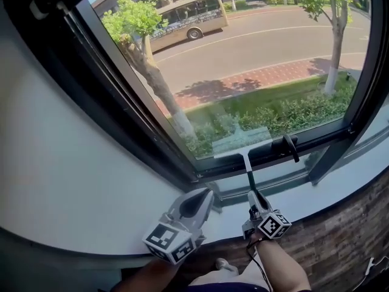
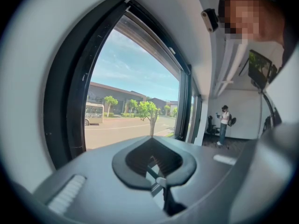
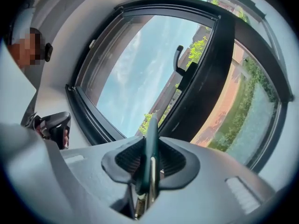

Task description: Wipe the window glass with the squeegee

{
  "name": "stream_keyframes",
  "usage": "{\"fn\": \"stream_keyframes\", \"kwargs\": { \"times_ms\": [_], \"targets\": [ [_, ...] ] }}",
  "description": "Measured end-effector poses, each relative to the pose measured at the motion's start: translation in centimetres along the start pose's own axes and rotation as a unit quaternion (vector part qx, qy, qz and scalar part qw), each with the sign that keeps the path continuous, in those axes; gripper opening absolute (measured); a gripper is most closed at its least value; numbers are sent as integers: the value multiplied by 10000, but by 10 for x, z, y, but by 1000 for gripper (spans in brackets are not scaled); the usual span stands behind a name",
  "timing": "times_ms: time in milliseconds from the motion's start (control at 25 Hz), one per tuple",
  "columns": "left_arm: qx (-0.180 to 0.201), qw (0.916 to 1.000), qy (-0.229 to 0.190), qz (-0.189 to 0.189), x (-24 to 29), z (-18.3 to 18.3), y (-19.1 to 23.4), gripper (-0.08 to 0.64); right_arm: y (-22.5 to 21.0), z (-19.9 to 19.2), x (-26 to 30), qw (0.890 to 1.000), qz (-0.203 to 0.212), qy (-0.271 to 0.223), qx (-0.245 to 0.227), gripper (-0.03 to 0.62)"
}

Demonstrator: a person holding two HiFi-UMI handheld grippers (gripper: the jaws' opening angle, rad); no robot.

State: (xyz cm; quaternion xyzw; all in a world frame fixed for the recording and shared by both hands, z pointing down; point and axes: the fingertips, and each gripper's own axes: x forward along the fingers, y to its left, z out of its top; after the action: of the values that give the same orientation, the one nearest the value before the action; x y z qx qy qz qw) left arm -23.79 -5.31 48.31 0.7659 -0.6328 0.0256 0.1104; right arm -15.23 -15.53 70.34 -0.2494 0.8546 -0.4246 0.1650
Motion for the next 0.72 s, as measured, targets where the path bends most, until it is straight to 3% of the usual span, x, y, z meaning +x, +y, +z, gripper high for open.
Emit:
{"fn": "stream_keyframes", "kwargs": {
  "times_ms": [120,240,360,480,600,720],
  "targets": [
    [-81,10000,18,10,-2,-2,3,5,1,2,-2,9998,-162,66,17,101],
    [-127,9999,12,30,-9,0,10,5,27,11,-3,9999,74,-85,6,101],
    [-71,9999,-130,26,-12,17,21,5,90,42,9,9971,573,-396,-315,101],
    [-130,9998,-114,54,-1,5,26,5,137,89,3,9909,892,-908,-448,101],
    [-122,9997,-197,108,3,7,30,5,208,148,4,9779,1349,-1520,-499,101],
    [-13,9994,-333,72,-2,23,29,5,298,198,18,9614,2044,-1634,-847,101]
  ]
}}
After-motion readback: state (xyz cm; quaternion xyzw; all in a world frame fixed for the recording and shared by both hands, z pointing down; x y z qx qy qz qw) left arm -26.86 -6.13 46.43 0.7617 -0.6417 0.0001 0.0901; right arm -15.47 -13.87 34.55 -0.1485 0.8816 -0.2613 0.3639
